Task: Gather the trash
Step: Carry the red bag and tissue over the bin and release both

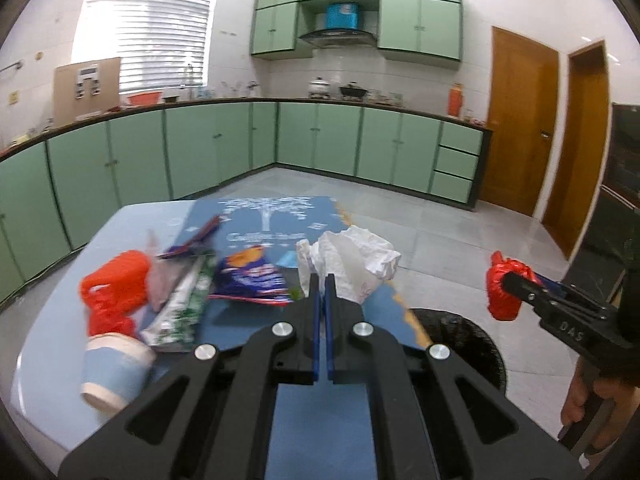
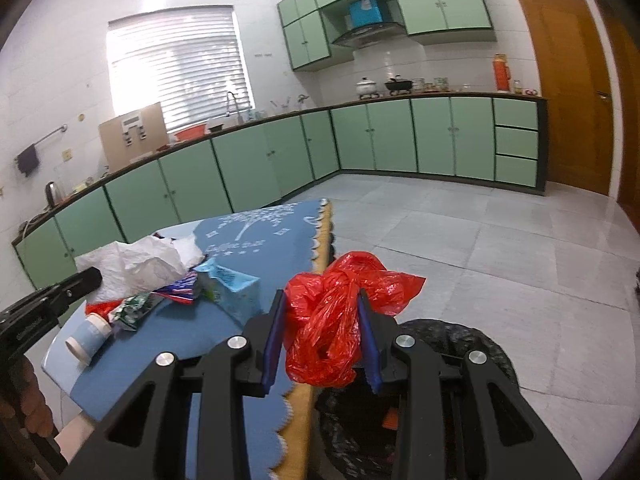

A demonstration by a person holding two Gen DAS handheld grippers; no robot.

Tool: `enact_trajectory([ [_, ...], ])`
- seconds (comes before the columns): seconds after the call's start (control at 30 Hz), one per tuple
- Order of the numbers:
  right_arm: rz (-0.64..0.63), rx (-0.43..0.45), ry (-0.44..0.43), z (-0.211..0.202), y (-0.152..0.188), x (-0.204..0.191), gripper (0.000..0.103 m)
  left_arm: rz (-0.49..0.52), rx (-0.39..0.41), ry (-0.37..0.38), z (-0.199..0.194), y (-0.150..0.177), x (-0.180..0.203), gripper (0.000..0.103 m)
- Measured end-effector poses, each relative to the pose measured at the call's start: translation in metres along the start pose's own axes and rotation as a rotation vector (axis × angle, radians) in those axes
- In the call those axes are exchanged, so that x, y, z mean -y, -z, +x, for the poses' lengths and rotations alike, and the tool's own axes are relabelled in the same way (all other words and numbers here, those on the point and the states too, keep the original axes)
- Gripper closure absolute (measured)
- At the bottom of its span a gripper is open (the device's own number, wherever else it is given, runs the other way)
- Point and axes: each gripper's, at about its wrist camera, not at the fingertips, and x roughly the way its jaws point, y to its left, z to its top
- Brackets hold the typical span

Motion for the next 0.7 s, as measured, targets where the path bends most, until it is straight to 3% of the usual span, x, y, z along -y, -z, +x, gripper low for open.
enact_trajectory([
  [0.27,0.049,-0.028,0.084,0.003,0.013,0.035,0.069,0.076,-0.06,0.118,0.038,0.009,0.056,0.102],
  [0.53,0.116,-0.105,0.149,0.024,0.039,0.081,0.069,0.133,-0.196,0.218,0.097,0.023,0.107,0.101],
  [0.7,0.141,-0.137,0.19,0.036,0.049,0.104,0.062,0.163,-0.248,0.244,0.124,0.03,0.127,0.094],
])
